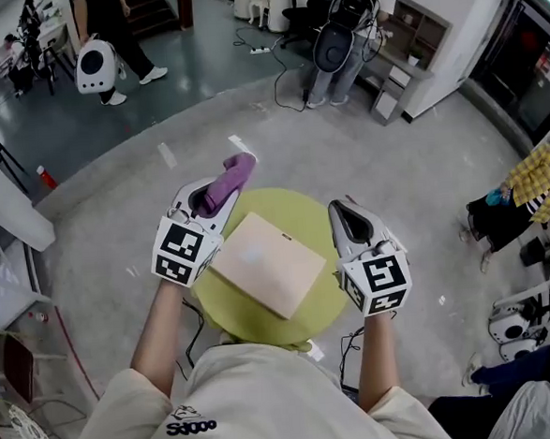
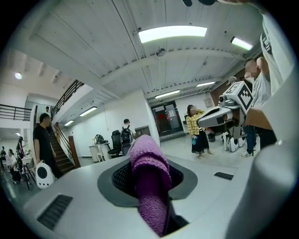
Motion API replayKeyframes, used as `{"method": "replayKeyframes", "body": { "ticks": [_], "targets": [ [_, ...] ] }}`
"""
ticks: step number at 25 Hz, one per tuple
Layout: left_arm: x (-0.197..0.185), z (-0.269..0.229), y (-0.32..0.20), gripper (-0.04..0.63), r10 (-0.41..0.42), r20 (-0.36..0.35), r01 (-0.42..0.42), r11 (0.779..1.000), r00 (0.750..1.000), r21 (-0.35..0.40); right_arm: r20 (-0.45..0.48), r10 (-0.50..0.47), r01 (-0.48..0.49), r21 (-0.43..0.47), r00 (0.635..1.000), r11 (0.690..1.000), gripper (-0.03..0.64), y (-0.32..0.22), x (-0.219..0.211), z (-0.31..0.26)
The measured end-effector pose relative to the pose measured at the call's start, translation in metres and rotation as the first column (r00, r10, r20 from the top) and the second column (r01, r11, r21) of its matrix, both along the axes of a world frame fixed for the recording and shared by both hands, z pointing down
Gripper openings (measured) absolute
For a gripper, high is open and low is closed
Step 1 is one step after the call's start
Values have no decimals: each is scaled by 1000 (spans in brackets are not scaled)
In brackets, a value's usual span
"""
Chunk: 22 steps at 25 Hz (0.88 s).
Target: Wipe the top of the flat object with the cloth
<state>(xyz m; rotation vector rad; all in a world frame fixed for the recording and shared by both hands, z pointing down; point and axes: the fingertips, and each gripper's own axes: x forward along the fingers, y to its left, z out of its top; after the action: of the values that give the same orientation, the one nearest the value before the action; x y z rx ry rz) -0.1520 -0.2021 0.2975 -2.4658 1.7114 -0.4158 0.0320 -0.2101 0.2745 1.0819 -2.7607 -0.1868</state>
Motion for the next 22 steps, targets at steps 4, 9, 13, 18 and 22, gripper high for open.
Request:
{"method": "replayKeyframes", "body": {
  "ticks": [4,9,13,18,22],
  "targets": [
    [-1,-12,6,104,4,9,-4,1000,1000,28,16,-15,15,9,1000,1000,9,5,-8,-7],
    [2,-14,8,104,20,9,-21,999,1000,33,-5,-20,20,21,1000,1000,9,9,-13,-8],
    [2,-17,10,104,24,15,-25,999,1000,33,-16,-30,31,23,999,999,9,12,-17,-9],
    [2,-14,11,104,28,13,-28,999,1000,23,-6,-29,30,17,1000,999,9,11,-19,-6],
    [2,-8,14,104,38,16,-38,999,999,8,-5,-38,38,12,999,999,9,13,-25,-4]
  ]
}}
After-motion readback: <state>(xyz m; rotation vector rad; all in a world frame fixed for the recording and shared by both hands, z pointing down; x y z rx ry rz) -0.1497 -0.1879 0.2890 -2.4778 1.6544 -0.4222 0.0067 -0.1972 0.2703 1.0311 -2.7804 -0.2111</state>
